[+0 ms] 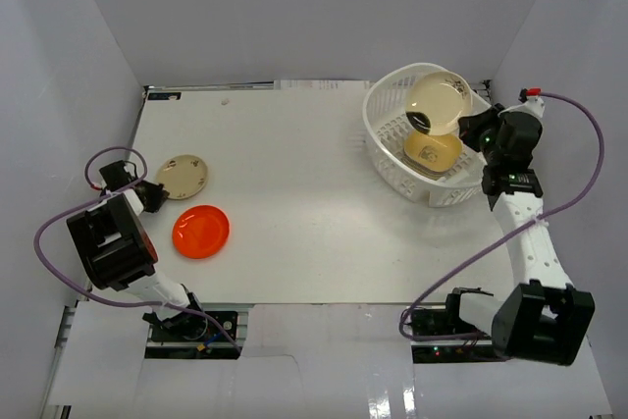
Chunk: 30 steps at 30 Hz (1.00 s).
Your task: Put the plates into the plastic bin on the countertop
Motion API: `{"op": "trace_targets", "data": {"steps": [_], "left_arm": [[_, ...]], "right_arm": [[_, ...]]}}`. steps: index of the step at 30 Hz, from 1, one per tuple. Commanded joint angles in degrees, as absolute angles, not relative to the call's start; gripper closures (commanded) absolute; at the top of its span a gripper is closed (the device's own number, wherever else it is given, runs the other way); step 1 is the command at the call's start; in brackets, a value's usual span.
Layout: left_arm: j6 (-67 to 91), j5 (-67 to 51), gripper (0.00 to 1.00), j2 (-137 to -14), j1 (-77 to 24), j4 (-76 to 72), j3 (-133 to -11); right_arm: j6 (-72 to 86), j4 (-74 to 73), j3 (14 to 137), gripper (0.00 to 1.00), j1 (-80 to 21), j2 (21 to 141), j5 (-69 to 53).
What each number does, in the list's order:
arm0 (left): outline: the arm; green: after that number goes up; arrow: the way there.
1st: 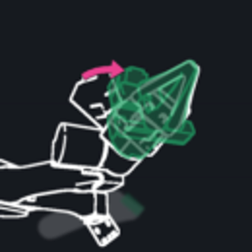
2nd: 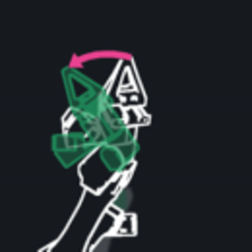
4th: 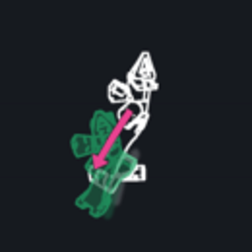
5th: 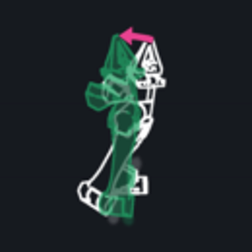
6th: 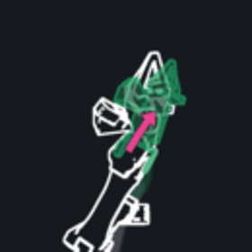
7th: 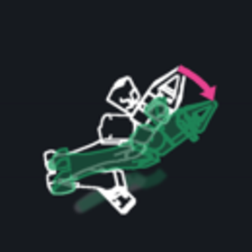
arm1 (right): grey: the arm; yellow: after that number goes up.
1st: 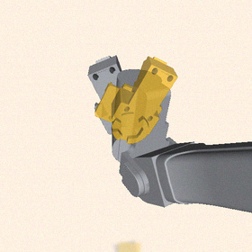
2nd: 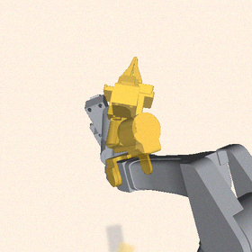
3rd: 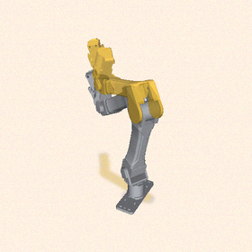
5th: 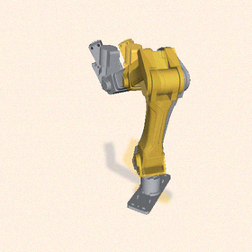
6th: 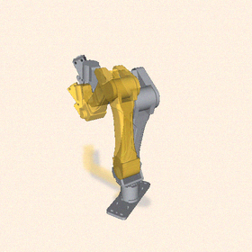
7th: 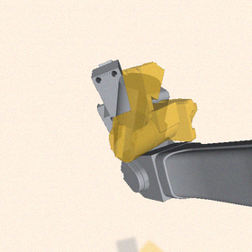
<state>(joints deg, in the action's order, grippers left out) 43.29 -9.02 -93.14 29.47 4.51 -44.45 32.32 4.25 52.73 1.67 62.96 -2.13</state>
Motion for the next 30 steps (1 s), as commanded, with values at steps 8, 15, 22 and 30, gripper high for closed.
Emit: {"op": "trace_targets", "data": {"steps": [8, 15, 22, 30], "left_arm": [[48.76, -15.89, 1.00, -86.42, 30.15, 6.07, -45.87], [52.56, -23.99, 1.00, -77.36, 26.46, 3.96, -47.37], [50.54, -27.14, 1.00, -66.12, 18.20, 3.43, -45.80], [57.30, -29.88, 1.00, -55.90, 12.32, 1.84, -50.79]], "right_arm": [[30.94, 0.09, 53.70, 0.92, 11.34, 79.44, -6.59], [29.71, -3.07, 55.37, 0.30, 11.34, 77.10, -8.08], [29.79, -0.71, 49.40, 0.24, -7.39, 64.70, -9.58], [41.39, 18.19, 43.30, 0.37, -49.95, 72.74, 4.38]]}}
